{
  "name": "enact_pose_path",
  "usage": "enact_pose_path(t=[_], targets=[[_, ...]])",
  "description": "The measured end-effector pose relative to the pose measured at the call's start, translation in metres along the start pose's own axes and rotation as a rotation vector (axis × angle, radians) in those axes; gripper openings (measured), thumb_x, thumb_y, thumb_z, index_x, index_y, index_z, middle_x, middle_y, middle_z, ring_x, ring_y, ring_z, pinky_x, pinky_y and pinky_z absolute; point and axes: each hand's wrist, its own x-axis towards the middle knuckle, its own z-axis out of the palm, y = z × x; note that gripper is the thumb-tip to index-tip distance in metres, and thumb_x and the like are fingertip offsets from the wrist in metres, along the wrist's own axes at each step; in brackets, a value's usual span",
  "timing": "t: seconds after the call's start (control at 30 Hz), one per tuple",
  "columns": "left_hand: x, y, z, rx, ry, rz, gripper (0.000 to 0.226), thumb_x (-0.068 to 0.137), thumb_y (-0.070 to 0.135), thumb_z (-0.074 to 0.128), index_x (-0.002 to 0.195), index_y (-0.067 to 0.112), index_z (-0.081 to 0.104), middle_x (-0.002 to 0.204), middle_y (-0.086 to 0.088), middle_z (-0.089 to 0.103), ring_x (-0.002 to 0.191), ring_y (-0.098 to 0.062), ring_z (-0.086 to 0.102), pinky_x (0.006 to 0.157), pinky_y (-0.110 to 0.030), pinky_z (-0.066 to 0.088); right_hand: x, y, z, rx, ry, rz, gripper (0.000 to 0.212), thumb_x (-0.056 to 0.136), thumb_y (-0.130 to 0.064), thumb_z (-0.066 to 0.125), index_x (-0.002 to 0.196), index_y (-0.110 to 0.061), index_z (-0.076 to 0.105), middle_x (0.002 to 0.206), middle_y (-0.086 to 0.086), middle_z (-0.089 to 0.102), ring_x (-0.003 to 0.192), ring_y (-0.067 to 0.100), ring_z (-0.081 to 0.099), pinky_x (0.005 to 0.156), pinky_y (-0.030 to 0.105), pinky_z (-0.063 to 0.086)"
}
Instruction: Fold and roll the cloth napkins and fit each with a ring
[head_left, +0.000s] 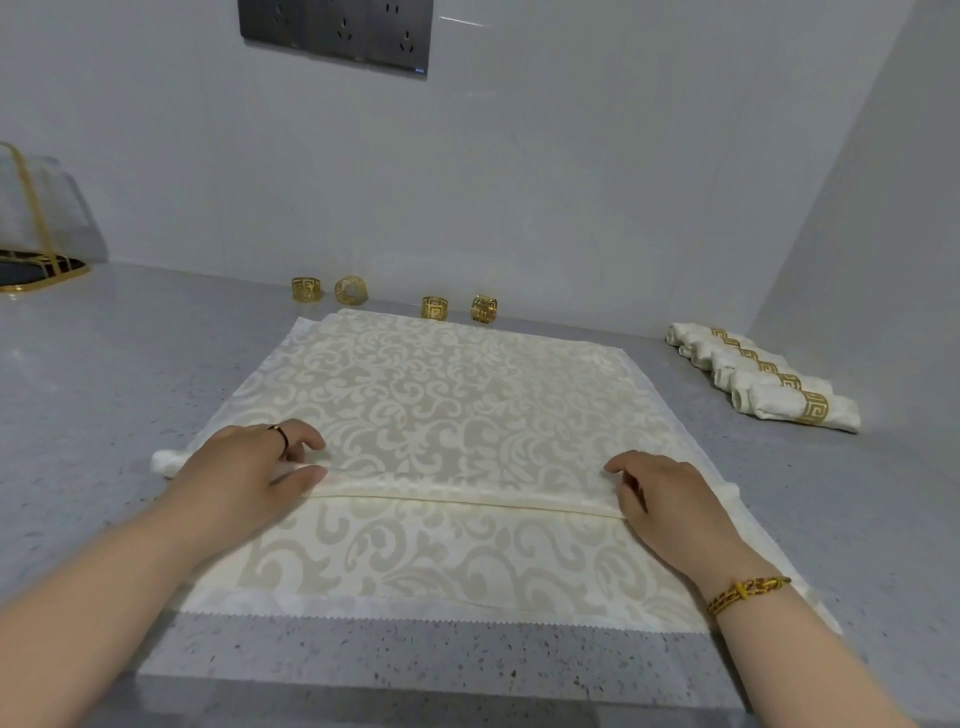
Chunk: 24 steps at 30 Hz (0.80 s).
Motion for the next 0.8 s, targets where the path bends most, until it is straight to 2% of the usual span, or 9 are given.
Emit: enact_pose_path(t=[0.07, 0.13, 0.17, 0.23, 0.3, 0.43, 0.5, 0.67, 0.8], targets=[[0.001, 0.0, 0.001, 0.065, 0.028, 0.075, 0.013, 0.081, 0.02, 0.066, 0.093, 0.024, 0.062, 0.077, 0.029, 0.048, 0.08, -0.009, 0.052, 0.067, -0.012, 0.032, 0.001, 0.001, 0.005, -0.021, 0.025, -0.031, 0.02, 0.082, 0.002, 0.053, 0.094, -0.008, 0.065, 0.084, 0.007, 0.063, 0.081, 0.027, 0.057, 0.067, 0.026, 0.031], [-0.001, -0.001, -0.002, 0.06, -0.021, 0.15, 0.013, 0.08, 0.021, 0.067, 0.079, 0.034, 0.063, 0.067, 0.031, 0.055, 0.078, 0.001, 0.05, 0.071, -0.009, 0.031, 0.001, -0.001, 0.005, 0.024, 0.063, -0.097, 0.017, 0.067, 0.004, 0.056, 0.074, -0.009, 0.064, 0.07, 0.005, 0.062, 0.069, 0.016, 0.054, 0.059, 0.014, 0.029], [-0.004, 0.001, -0.003, 0.033, -0.061, 0.169, 0.016, 0.079, 0.029, 0.063, 0.074, 0.043, 0.057, 0.076, 0.036, 0.059, 0.081, 0.005, 0.05, 0.073, -0.009, 0.032, -0.001, -0.004, 0.003, 0.057, 0.048, -0.133, 0.015, 0.064, 0.001, 0.055, 0.071, -0.01, 0.063, 0.067, 0.003, 0.061, 0.068, 0.013, 0.049, 0.058, 0.011, 0.028], [-0.008, 0.006, -0.006, -0.025, -0.127, 0.15, 0.009, 0.067, 0.054, 0.053, 0.072, 0.051, 0.047, 0.1, 0.054, 0.041, 0.096, 0.018, 0.043, 0.076, -0.008, 0.033, -0.005, -0.007, 0.0, 0.109, -0.022, -0.152, 0.013, 0.07, -0.013, 0.053, 0.075, -0.009, 0.064, 0.07, -0.002, 0.059, 0.068, 0.007, 0.045, 0.062, 0.01, 0.029], [-0.01, 0.009, -0.007, -0.045, -0.134, 0.129, 0.018, 0.06, 0.062, 0.053, 0.074, 0.054, 0.045, 0.096, 0.048, 0.049, 0.097, 0.019, 0.043, 0.079, -0.008, 0.033, -0.009, -0.009, -0.002, 0.088, -0.068, -0.173, 0.019, 0.07, -0.025, 0.056, 0.08, -0.011, 0.066, 0.073, -0.006, 0.056, 0.067, 0.008, 0.047, 0.066, 0.009, 0.029], [-0.006, 0.009, -0.004, 0.055, -0.128, 0.157, 0.012, 0.081, 0.048, 0.049, 0.071, 0.051, 0.043, 0.073, 0.03, 0.058, 0.083, 0.004, 0.049, 0.08, -0.011, 0.037, -0.008, -0.009, -0.002, 0.026, -0.045, -0.191, 0.013, 0.075, -0.021, 0.057, 0.077, -0.012, 0.066, 0.071, -0.001, 0.064, 0.064, 0.019, 0.059, 0.06, 0.017, 0.031], [-0.006, 0.011, -0.003, 0.068, -0.099, 0.135, 0.019, 0.088, 0.037, 0.052, 0.072, 0.046, 0.046, 0.078, 0.029, 0.055, 0.082, -0.002, 0.051, 0.08, -0.023, 0.042, -0.006, -0.008, -0.004, 0.025, -0.024, -0.143, 0.017, 0.089, -0.018, 0.051, 0.09, -0.01, 0.066, 0.084, 0.001, 0.064, 0.08, 0.02, 0.058, 0.068, 0.022, 0.032], [-0.009, 0.014, -0.001, -0.016, -0.059, 0.033, 0.012, 0.09, 0.028, 0.051, 0.085, 0.039, 0.054, 0.083, 0.018, 0.059, 0.078, 0.0, 0.052, 0.065, -0.011, 0.036, -0.008, -0.01, -0.004, 0.179, -0.072, -0.016, 0.022, 0.094, -0.018, 0.044, 0.111, -0.016, 0.057, 0.094, -0.008, 0.054, 0.087, 0.009, 0.048, 0.065, 0.015, 0.033], [-0.007, 0.015, 0.002, 0.107, 0.006, 0.04, 0.015, 0.086, 0.022, 0.059, 0.101, 0.022, 0.061, 0.086, 0.017, 0.053, 0.087, -0.011, 0.054, 0.065, -0.016, 0.034, -0.004, -0.012, 0.003, 0.127, 0.02, -0.055, 0.012, 0.087, -0.007, 0.054, 0.098, -0.006, 0.058, 0.09, -0.003, 0.046, 0.085, 0.014, 0.043, 0.064, 0.013, 0.029]])
